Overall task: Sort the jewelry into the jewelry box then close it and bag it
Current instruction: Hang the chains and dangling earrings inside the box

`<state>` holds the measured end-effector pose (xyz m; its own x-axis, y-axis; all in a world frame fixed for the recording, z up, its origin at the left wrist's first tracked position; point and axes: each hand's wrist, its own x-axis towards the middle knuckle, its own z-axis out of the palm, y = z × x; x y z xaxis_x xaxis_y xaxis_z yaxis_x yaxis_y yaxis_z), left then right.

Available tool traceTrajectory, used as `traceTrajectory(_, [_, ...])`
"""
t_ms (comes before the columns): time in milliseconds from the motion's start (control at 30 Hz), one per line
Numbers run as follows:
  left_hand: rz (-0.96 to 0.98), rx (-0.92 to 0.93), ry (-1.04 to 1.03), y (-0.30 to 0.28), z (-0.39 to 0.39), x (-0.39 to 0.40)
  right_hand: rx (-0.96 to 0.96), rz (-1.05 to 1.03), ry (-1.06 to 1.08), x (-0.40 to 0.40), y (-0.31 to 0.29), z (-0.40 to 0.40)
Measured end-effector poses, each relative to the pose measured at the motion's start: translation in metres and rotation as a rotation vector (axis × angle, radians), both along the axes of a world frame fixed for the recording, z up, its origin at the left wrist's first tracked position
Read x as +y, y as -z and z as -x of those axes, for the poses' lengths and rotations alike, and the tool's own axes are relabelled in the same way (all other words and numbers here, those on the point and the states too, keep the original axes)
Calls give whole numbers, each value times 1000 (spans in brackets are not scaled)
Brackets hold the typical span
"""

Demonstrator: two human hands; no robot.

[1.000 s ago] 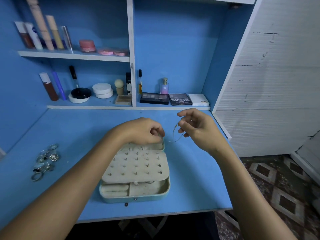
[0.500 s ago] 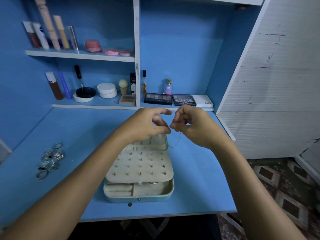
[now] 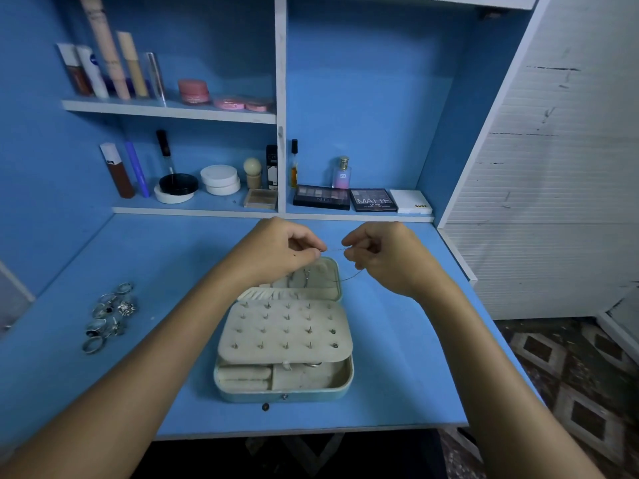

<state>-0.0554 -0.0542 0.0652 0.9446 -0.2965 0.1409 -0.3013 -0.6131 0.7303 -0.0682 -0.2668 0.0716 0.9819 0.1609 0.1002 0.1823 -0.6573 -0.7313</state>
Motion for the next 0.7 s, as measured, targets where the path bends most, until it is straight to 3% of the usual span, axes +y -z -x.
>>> traceTrajectory(300, [46,-19,-23,17,3,-2,45,-112,138,14,14,-10])
traceTrajectory(533, [-179,-198,-13,22,-7,-2,63,-13,204,22,18,-18])
traceTrajectory(700, [-299,-216,12,24,-8,-4,60,88,229,29,29,-24])
